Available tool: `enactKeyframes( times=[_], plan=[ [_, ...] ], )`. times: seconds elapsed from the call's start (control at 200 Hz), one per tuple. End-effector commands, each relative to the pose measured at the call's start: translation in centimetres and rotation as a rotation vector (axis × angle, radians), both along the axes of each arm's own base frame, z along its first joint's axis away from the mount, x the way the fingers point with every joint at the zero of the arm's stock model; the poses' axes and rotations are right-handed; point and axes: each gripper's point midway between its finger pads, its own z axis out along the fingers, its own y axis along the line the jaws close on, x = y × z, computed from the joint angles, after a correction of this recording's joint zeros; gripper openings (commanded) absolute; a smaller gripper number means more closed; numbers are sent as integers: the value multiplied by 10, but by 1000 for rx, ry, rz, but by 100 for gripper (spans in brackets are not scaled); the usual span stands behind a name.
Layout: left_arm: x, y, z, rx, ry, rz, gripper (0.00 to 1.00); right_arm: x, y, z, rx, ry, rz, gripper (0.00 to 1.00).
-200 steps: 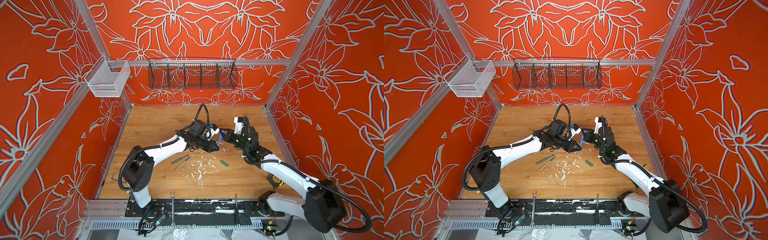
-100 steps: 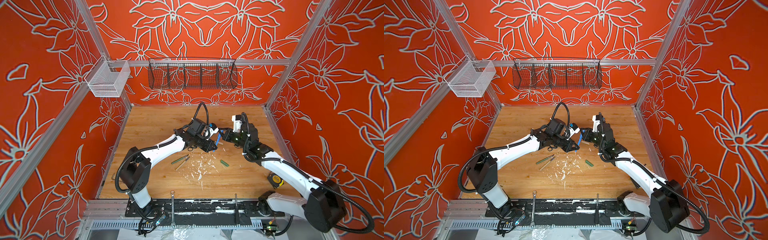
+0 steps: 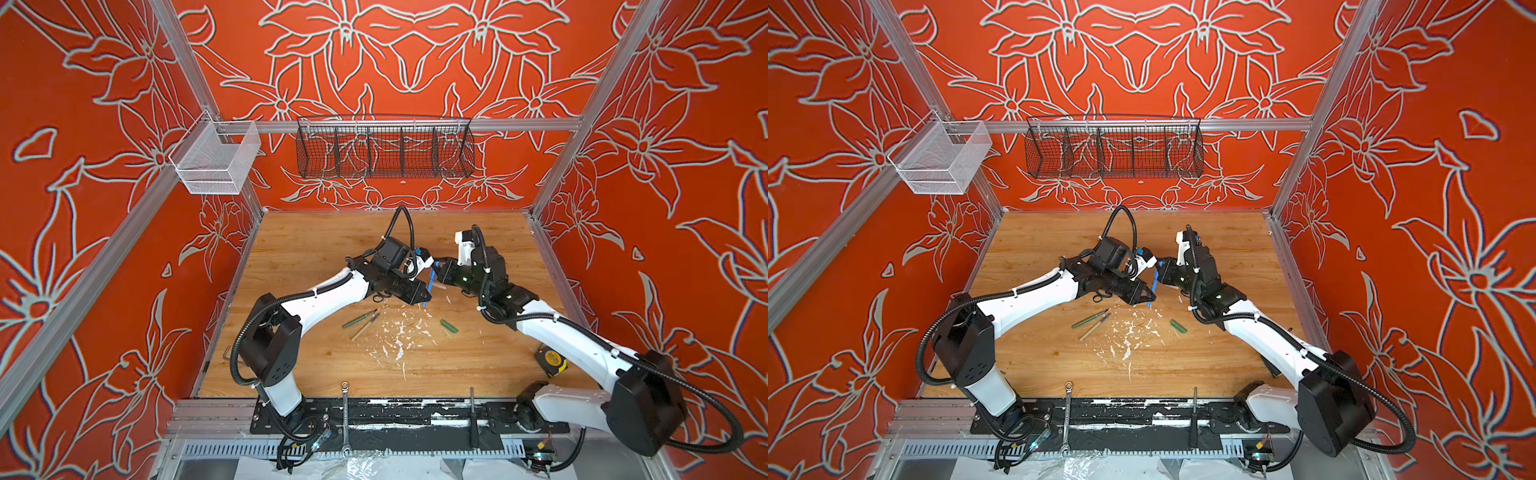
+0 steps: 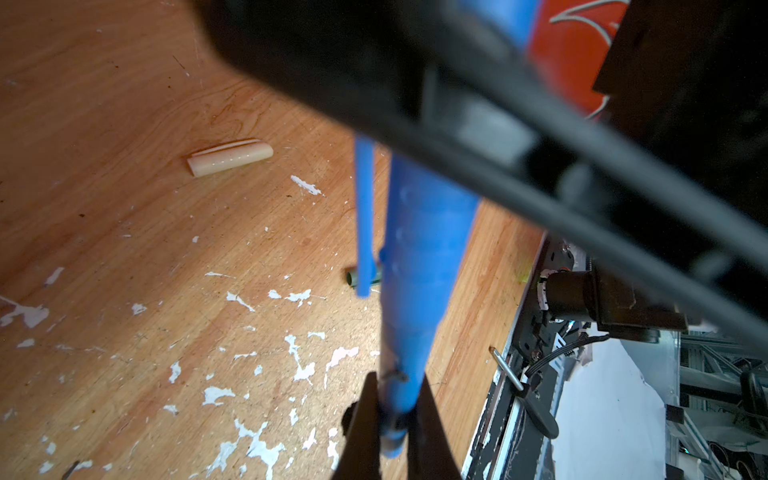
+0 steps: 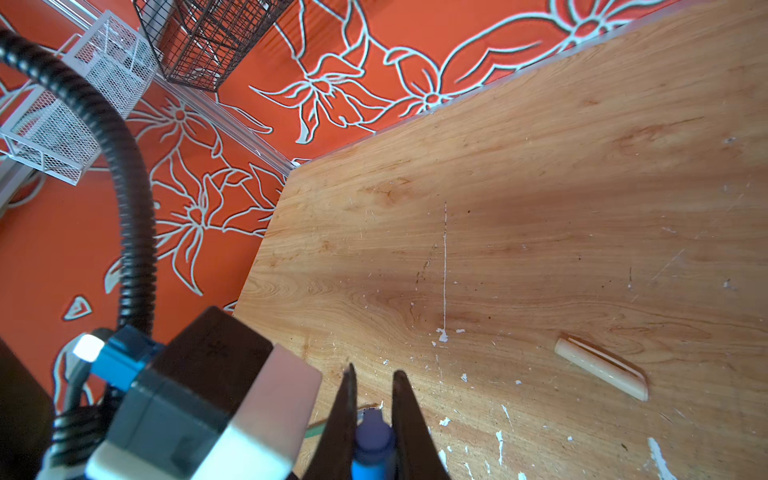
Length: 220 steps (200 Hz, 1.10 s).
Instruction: Insert the pens into the pen caps
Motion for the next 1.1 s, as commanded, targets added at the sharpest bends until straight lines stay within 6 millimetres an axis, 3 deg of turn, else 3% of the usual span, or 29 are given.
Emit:
enactKeyframes(
  times=[0.0, 0.095, 0.225, 0.33, 0.41, 0.746, 0.866, 1.096],
  plan=[
    [79, 12, 128, -325, -410, 220, 0, -79, 28, -58, -63, 332, 257, 0],
    [68, 16, 109, -312, -350, 218, 0, -68, 22, -47, -64, 305, 245, 0],
    [51, 20, 88, -291, -274, 206, 35, -55, 17, -34, -48, 270, 236, 0],
    [40, 26, 78, -271, -264, 224, 50, -48, 13, -27, -32, 245, 218, 0],
    [28, 28, 72, -264, -232, 213, 56, -42, 9, -24, -4, 236, 196, 0],
    [-36, 23, 17, -195, -77, 125, 62, -33, -3, -7, 63, 181, 155, 0],
    [-48, 23, -2, -183, -38, 116, 61, -33, -4, -2, 76, 172, 161, 0],
    [-58, 10, -9, -194, -23, 69, 52, -35, -4, 1, 90, 167, 166, 0]
  ],
)
